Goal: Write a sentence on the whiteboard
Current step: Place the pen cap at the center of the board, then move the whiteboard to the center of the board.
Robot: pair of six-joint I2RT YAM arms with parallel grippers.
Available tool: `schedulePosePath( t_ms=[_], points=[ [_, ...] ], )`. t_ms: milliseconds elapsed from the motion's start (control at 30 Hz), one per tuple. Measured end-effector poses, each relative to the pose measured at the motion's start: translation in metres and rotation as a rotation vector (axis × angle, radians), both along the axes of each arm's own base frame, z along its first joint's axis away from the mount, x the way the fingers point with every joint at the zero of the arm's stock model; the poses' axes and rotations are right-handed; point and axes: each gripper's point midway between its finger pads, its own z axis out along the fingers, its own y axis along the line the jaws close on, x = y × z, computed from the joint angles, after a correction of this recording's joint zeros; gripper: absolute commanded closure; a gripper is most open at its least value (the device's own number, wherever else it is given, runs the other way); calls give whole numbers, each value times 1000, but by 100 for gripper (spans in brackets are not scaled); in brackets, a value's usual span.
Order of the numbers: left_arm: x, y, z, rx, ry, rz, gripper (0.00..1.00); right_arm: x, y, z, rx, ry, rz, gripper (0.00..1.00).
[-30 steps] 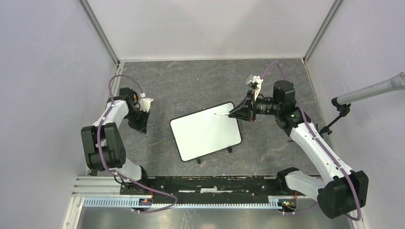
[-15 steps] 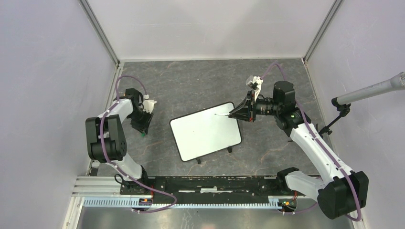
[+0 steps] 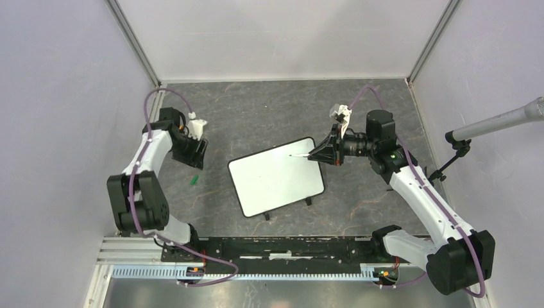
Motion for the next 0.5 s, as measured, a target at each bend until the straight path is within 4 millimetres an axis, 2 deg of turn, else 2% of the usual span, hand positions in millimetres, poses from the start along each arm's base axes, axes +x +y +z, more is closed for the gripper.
schedulePosePath(
  t_ms=[100,200,333,433,500],
  points=[
    [14,-6,35,-30,-115,-3,1,0,-3,-7,-29,-13,-6,100],
    [20,-18,76,-85,-244,-13,0,-2,-7,-13,-64,-32,-9,100],
    [13,-40,131,-174,-411,-74,0,-7,-13,-17,-101,-70,-6,100],
    [1,-67,166,-239,-474,-179,0,-9,-15,-19,-118,-90,-4,100],
    [-11,-95,175,-269,-482,-301,0,-9,-16,-20,-126,-96,-7,100]
  ],
)
